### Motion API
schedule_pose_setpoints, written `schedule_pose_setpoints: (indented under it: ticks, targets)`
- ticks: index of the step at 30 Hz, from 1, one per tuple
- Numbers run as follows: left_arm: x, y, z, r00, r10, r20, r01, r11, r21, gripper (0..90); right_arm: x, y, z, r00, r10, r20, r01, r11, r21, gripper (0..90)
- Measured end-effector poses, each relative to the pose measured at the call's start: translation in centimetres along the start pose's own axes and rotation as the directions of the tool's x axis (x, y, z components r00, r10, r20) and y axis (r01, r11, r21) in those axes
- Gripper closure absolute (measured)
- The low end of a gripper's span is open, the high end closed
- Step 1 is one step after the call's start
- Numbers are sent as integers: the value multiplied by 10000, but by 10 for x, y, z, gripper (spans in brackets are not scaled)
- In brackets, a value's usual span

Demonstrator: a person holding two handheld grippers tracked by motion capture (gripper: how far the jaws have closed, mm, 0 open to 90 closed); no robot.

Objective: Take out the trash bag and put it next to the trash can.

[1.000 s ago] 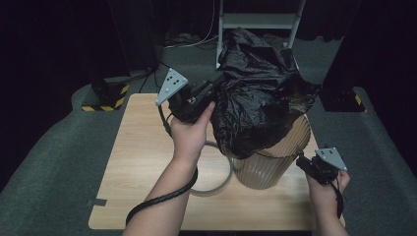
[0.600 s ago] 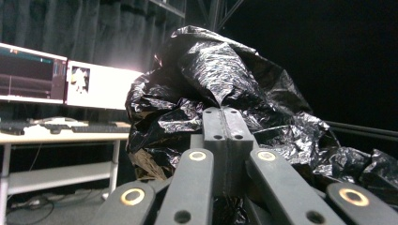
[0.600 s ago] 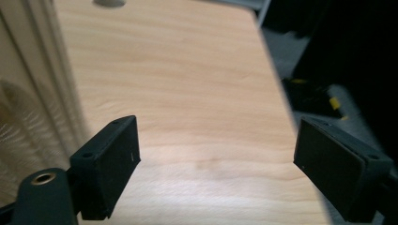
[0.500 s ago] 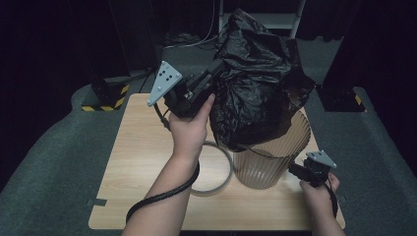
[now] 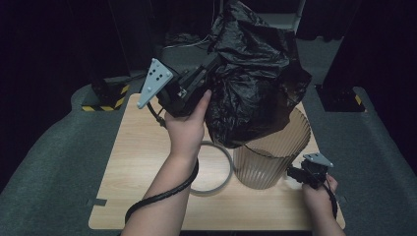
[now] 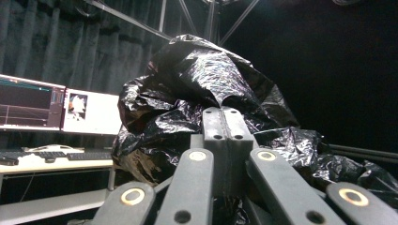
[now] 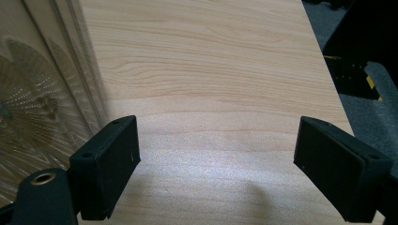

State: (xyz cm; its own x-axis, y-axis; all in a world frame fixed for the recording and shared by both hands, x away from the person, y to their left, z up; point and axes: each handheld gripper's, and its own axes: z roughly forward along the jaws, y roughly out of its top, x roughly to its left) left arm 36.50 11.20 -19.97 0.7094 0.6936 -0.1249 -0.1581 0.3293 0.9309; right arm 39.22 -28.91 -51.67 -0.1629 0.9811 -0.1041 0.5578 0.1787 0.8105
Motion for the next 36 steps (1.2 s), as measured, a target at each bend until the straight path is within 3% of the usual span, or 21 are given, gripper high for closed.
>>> schedule_pose_setpoints:
  ticks: [12, 22, 29, 36]
  targets:
    - [16, 7, -23, 9989, -56, -471, 46, 9998, -203, 900, 4, -2, 5, 9999, -118, -46, 120, 9994, 323, 147]
    - [31, 3, -46, 9953, -45, -972, 48, 10000, 24, 900, 4, -2, 7, 9995, -239, -230, 252, 9980, 579, 165]
    - [40, 2, -69, 9914, -63, -1305, 87, 9998, 179, 900, 2, -1, 10, 9988, -29, -495, 78, 9951, 989, 169]
    - [48, -3, -89, 9877, -105, -1558, 152, 9994, 296, 900, 2, 0, 11, 9985, -17, -542, 73, 9947, 1025, 179]
